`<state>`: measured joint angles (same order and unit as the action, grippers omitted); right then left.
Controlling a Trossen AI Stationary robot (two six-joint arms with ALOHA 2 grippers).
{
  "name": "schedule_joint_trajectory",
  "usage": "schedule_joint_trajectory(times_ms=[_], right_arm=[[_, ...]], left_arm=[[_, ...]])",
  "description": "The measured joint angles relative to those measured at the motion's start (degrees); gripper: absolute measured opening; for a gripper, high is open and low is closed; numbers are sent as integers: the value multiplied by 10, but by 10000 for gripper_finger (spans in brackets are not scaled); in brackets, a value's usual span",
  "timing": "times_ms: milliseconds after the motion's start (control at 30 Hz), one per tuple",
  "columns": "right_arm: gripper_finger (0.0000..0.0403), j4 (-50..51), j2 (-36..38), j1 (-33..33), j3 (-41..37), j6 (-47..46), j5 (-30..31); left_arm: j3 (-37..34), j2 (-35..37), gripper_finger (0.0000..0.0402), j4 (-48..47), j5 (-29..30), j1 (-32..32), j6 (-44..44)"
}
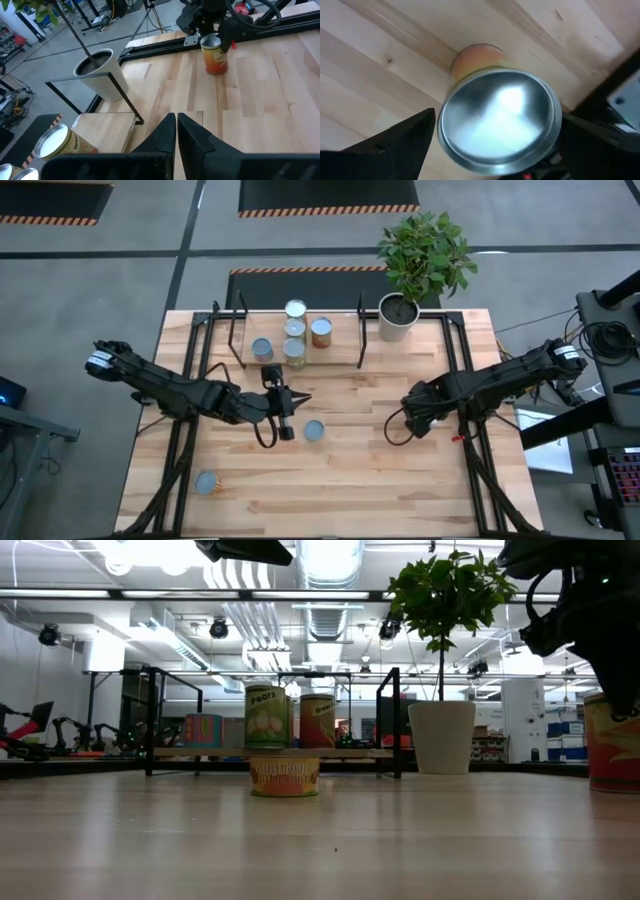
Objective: Pick and place cans onto a shelf
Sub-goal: Put the canned corn on the shelf
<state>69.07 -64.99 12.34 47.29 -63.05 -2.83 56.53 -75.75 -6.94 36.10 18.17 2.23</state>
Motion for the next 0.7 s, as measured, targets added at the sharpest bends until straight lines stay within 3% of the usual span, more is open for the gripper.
schedule_joint_trajectory(times_ms=[267, 467, 700], right_arm=[[300, -9, 0, 0, -5, -3, 0], [303, -7, 0, 0, 6, -15, -2], [325, -10, -20, 0, 102, 6, 22]], left_arm=[[0, 0, 0, 0, 0, 0, 0], [0, 9, 0, -1, 0, 0, 29], [-1, 49, 0, 3, 36, -1, 80]])
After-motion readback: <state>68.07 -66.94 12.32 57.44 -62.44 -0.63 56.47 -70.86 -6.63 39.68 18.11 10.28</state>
